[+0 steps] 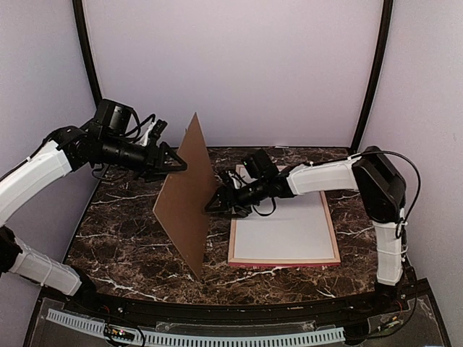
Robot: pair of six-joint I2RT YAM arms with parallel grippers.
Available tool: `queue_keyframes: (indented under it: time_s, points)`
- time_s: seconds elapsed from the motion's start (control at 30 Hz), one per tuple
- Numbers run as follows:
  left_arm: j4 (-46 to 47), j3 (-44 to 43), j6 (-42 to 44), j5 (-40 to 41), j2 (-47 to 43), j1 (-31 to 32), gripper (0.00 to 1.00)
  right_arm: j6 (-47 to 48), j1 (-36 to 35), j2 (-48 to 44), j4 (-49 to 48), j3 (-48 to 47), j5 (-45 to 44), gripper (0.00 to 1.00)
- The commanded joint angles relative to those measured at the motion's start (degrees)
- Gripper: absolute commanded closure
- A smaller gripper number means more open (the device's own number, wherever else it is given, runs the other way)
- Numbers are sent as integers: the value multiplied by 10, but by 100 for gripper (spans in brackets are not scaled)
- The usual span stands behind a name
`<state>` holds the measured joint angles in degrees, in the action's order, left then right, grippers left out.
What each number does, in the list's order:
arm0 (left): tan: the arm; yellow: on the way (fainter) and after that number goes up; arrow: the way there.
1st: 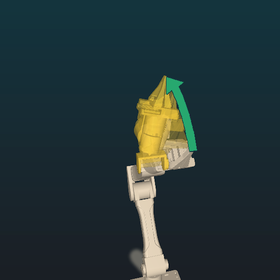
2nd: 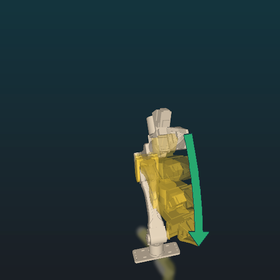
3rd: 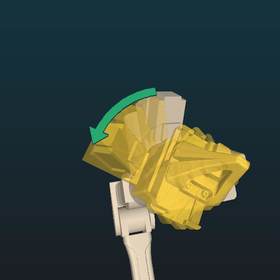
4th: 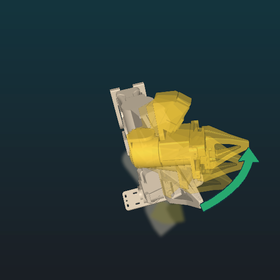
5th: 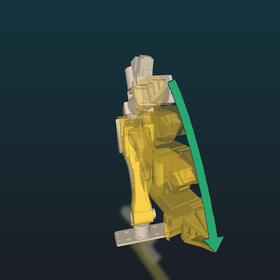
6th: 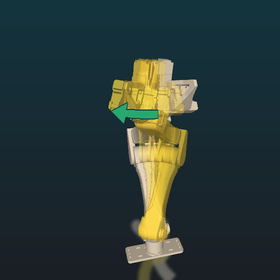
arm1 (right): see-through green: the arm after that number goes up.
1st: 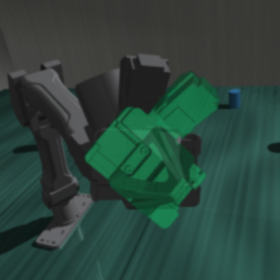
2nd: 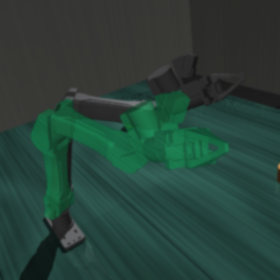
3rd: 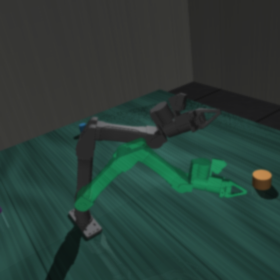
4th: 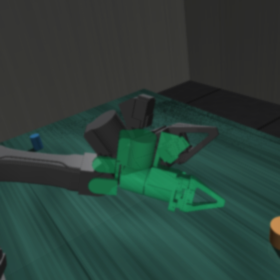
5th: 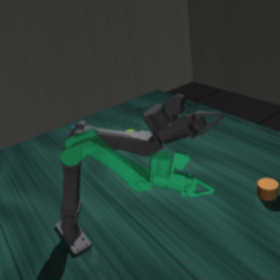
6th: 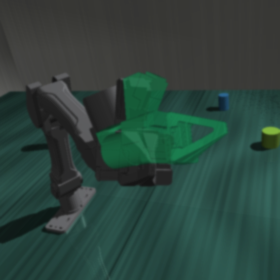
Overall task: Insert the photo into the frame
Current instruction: Pass from the left arm to the right
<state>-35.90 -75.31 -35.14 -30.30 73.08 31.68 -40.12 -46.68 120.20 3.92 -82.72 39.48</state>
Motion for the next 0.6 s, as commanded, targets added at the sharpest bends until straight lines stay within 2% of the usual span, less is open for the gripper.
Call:
queue_keyframes:
  time_s: [0.0, 0.27, 0.57]
  points:
    - [17, -33, 2, 2, 13, 20, 46, 6, 17, -68, 4, 4, -18, 24]
    - [32, -52, -1, 2, 40, 44, 46, -2, 27, -117, 39, -33, -44, 25]
    - [45, -58, -6, 5, 53, 62, 46, -33, 27, -153, 26, -77, -49, 25]
